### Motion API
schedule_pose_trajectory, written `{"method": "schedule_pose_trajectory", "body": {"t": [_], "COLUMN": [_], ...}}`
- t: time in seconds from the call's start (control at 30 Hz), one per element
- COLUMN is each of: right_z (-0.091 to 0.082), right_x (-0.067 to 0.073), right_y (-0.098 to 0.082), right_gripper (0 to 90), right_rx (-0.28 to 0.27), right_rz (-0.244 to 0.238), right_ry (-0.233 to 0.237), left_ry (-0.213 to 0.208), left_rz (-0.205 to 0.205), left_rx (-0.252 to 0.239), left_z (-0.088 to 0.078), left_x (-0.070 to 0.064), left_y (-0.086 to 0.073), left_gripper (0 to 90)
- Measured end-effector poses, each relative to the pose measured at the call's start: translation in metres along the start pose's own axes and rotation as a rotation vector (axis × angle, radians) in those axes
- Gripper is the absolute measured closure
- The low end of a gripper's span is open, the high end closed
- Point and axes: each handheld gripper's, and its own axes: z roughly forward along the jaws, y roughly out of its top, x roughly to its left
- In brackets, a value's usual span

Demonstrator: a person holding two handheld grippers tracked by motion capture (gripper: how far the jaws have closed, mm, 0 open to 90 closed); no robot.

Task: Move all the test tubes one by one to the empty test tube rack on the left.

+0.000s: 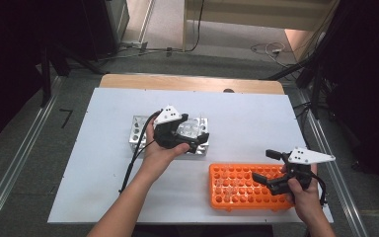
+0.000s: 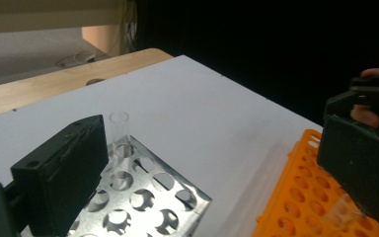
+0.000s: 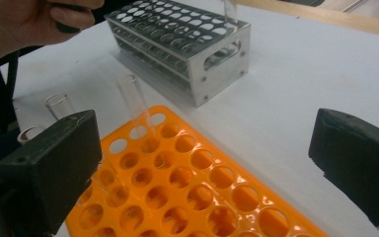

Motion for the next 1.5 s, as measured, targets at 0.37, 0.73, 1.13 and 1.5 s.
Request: {"method": "schedule_pose_trajectory", "body": {"t": [0.37, 0.73, 1.13, 1.5], "right_z": [0.009, 0.019, 0.035, 0.041], "right_x": [0.006, 0.021, 0.036, 0.042], "right_y": [-0.014, -0.023, -0.024, -0.024], "right_gripper": [13.0, 38.3, 61.5, 69.4], "right_rx": [0.042, 0.128, 0.221, 0.255], "right_rz": [0.012, -0.013, -0.094, -0.124], "right_ry": [0.143, 0.186, 0.184, 0.149], "left_ry": [-0.042, -0.086, -0.087, -0.086], "left_rz": [0.018, 0.028, 0.021, 0.021], "left_rx": [-0.008, 0.01, 0.017, 0.021], "left_z": [-0.026, -0.029, -0.028, -0.028], "left_x": [-0.022, -0.038, -0.037, -0.038], "left_y": [-0.016, -0.026, -0.028, -0.028], "left_gripper": [0.0, 0.0, 0.0, 0.0]}}
